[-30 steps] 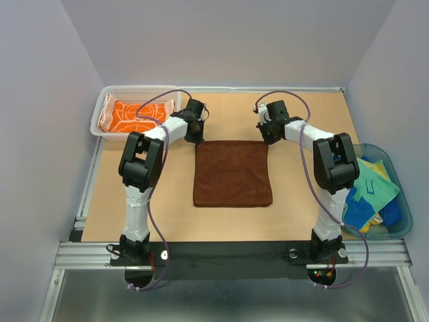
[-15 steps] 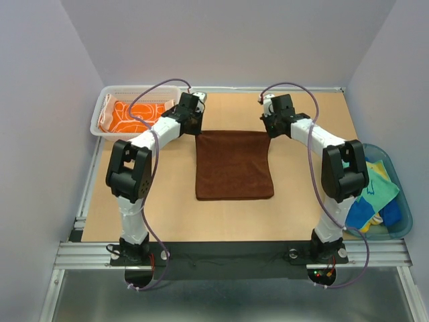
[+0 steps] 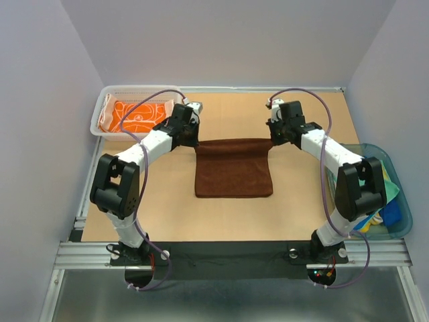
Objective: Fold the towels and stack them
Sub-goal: Fold the towel
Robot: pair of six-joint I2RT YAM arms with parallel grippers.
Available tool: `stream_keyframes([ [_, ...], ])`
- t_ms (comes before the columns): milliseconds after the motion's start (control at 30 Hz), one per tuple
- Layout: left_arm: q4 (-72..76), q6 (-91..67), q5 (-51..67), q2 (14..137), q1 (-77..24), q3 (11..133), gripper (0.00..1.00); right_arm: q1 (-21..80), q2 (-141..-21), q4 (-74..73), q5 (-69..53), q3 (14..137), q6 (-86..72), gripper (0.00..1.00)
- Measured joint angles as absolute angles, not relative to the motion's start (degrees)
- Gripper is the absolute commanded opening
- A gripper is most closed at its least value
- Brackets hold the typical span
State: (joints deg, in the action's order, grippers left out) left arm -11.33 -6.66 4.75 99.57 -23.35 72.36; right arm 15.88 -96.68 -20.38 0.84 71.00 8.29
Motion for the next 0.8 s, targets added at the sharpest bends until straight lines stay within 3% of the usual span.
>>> stream_keyframes([
  [800, -11.4, -22.8, 6.0, 81.5, -27.4, 48.7, 0.0, 15.9, -79.8, -25.6, -8.4, 52.4, -10.1, 0.01],
])
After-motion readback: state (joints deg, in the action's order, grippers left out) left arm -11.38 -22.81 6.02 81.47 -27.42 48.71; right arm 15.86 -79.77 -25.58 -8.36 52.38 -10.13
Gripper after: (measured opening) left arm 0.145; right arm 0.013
